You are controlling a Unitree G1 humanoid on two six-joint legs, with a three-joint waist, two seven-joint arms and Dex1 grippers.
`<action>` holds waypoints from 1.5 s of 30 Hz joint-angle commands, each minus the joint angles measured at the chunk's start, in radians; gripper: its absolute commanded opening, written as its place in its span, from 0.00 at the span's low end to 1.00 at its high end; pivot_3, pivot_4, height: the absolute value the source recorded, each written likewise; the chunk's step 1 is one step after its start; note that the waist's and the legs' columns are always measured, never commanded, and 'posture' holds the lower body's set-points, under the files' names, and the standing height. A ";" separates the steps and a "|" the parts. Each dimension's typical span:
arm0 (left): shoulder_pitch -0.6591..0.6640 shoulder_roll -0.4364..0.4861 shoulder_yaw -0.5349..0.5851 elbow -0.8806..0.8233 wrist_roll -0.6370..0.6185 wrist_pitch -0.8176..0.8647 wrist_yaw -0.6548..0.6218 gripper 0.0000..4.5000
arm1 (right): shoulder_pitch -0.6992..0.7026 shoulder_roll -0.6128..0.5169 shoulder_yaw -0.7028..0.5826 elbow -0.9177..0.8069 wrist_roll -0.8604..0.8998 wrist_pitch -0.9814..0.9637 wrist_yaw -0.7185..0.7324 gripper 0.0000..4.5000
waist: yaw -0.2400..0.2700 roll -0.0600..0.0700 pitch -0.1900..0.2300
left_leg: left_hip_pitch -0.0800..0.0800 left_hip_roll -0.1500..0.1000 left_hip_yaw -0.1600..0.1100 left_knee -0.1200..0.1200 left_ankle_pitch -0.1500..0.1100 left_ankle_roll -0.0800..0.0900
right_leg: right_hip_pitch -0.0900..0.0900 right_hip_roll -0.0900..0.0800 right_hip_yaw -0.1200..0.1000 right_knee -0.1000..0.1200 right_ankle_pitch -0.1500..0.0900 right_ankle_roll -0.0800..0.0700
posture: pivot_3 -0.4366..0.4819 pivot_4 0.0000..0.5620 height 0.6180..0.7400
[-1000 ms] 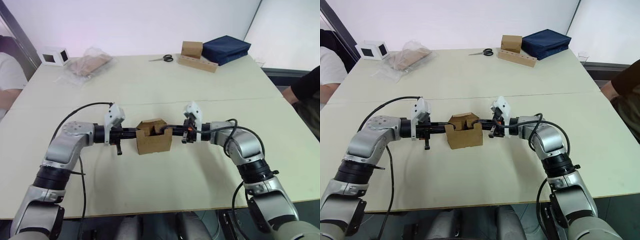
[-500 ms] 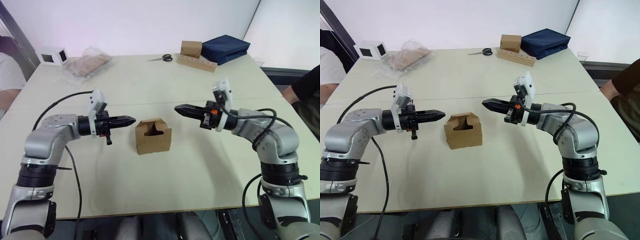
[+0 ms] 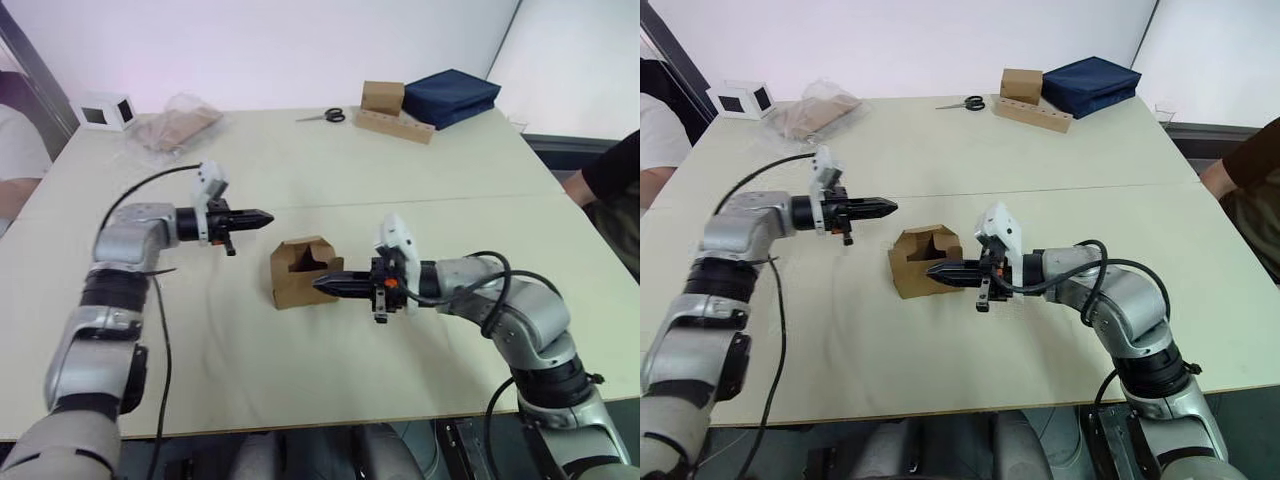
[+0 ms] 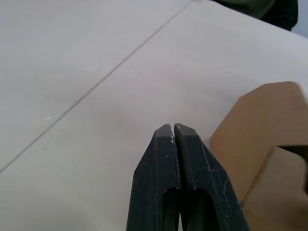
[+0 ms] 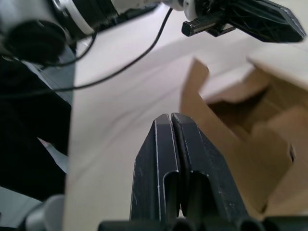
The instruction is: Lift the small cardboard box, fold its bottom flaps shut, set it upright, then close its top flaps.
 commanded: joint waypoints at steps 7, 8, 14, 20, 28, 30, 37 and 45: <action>-0.118 -0.125 0.007 0.261 0.084 -0.184 0.007 0.02 | -0.045 0.062 0.013 0.042 -0.043 -0.058 -0.028 0.00 | 0.000 0.000 0.000 | 0.000 0.000 0.000 0.000 0.000 0.000 | -0.001 0.000 0.000 0.000 0.000 0.000 | 0.48 0.27 1.00; -0.122 -0.130 0.007 0.271 0.087 -0.191 0.004 0.02 | -0.050 0.067 0.018 0.050 -0.053 -0.061 -0.032 0.00 | 0.000 0.000 0.000 | 0.000 0.000 0.000 0.000 0.000 0.000 | 0.000 0.000 0.000 0.000 0.000 0.000 | 0.48 0.27 1.00; -0.122 -0.137 0.011 0.277 0.092 -0.199 -0.036 0.02 | -0.054 0.086 0.057 0.095 -0.113 -0.095 -0.046 0.00 | -0.001 0.000 0.000 | 0.000 0.000 0.000 0.000 0.000 0.000 | 0.000 0.000 0.000 0.001 0.000 0.000 | 0.48 0.27 1.00; -0.109 -0.138 0.014 0.255 0.088 -0.190 -0.073 0.02 | -0.049 0.090 0.086 0.129 -0.159 -0.116 -0.047 0.00 | -0.001 0.000 0.000 | 0.000 0.000 0.000 0.000 0.000 0.000 | 0.000 0.000 0.000 0.001 0.000 0.000 | 0.48 0.27 1.00; -0.089 -0.128 0.026 0.211 0.080 -0.174 -0.119 0.02 | -0.058 0.101 0.098 0.150 -0.185 -0.111 -0.043 0.00 | -0.001 0.000 0.000 | 0.000 0.000 0.000 0.000 0.000 0.000 | 0.000 0.000 0.000 0.001 0.000 0.000 | 0.48 0.27 1.00; -0.087 -0.126 0.030 0.201 0.081 -0.168 -0.127 0.02 | -0.062 0.102 0.101 0.159 -0.193 -0.107 -0.043 0.00 | -0.001 0.000 0.000 | 0.000 0.000 0.000 0.000 0.000 0.000 | 0.000 0.000 0.000 0.001 0.000 0.000 | 0.48 0.27 1.00; -0.060 -0.076 0.017 0.174 0.117 -0.189 -0.146 0.02 | -0.087 0.122 0.096 0.209 -0.205 -0.069 -0.060 0.00 | -0.005 0.000 0.000 | 0.000 0.000 0.000 0.000 0.000 0.000 | 0.000 0.000 0.000 0.001 0.000 0.000 | 0.48 0.27 1.00; -0.029 -0.045 0.031 0.123 0.100 -0.164 -0.171 0.02 | -0.092 0.121 0.098 0.222 -0.214 -0.049 -0.058 0.00 | 0.000 0.000 0.000 | 0.001 0.000 -0.001 0.000 0.000 0.000 | 0.000 0.000 0.000 0.001 0.000 0.000 | 0.48 0.27 1.00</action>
